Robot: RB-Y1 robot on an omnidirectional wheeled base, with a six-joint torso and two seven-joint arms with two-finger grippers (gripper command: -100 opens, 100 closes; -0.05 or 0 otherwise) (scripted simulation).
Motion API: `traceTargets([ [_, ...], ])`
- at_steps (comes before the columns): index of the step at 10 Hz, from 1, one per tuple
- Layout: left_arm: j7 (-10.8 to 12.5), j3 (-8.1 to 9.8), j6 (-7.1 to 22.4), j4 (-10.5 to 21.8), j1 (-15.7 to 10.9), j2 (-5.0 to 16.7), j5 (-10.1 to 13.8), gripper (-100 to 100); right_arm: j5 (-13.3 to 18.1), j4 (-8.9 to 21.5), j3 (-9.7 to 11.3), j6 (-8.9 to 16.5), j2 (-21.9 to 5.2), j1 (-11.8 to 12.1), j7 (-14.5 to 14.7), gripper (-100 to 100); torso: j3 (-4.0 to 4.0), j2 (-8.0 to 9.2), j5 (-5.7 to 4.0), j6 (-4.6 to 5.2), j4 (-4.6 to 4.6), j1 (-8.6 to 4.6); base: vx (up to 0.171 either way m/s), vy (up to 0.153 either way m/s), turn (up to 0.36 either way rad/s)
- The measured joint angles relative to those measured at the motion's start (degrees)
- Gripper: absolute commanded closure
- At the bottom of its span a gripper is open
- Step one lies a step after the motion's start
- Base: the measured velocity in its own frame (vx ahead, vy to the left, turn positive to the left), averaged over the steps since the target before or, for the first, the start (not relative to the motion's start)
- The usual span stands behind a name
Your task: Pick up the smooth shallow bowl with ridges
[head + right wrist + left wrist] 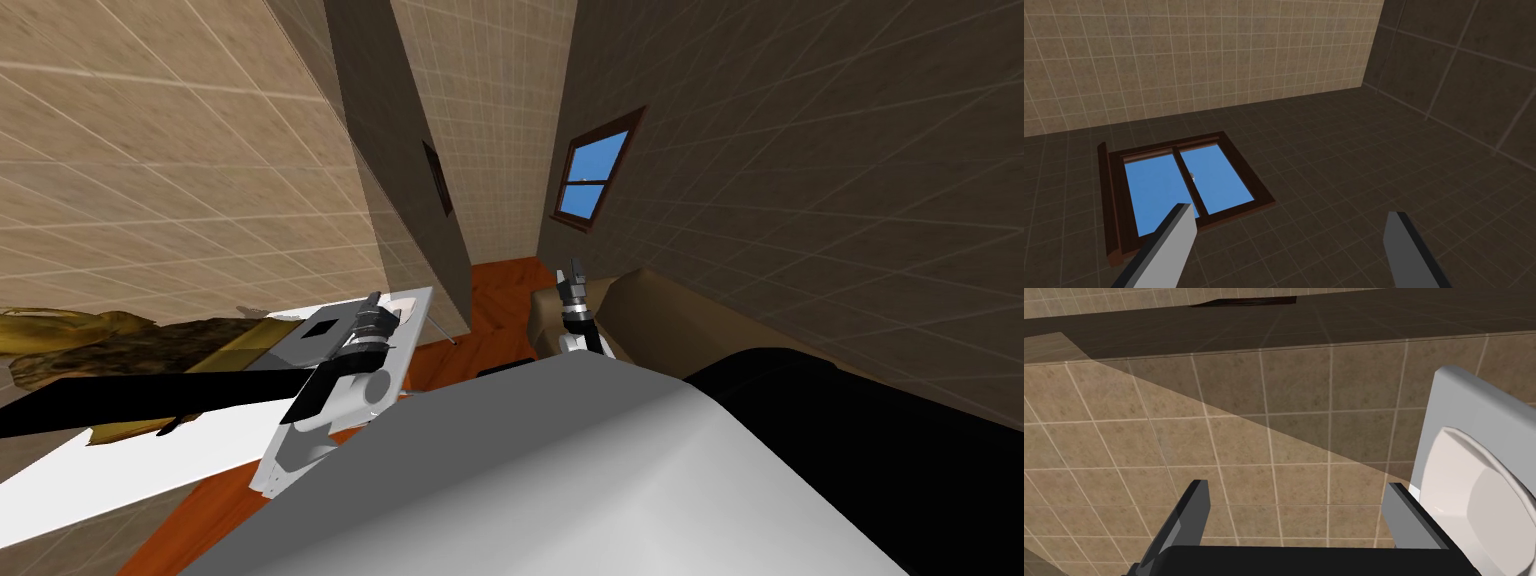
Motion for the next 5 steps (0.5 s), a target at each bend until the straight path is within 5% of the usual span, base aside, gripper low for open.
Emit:
traceTargets([
  [5,1.12,2.5,7.56,-0.21,0.1,0.86,1.65,-100,0.0,0.0,0.0,0.0,0.0,0.0,0.0,0,-0.01,-0.02,0.01,0.0,-0.01,0.07,-0.002,0.009,-0.043],
])
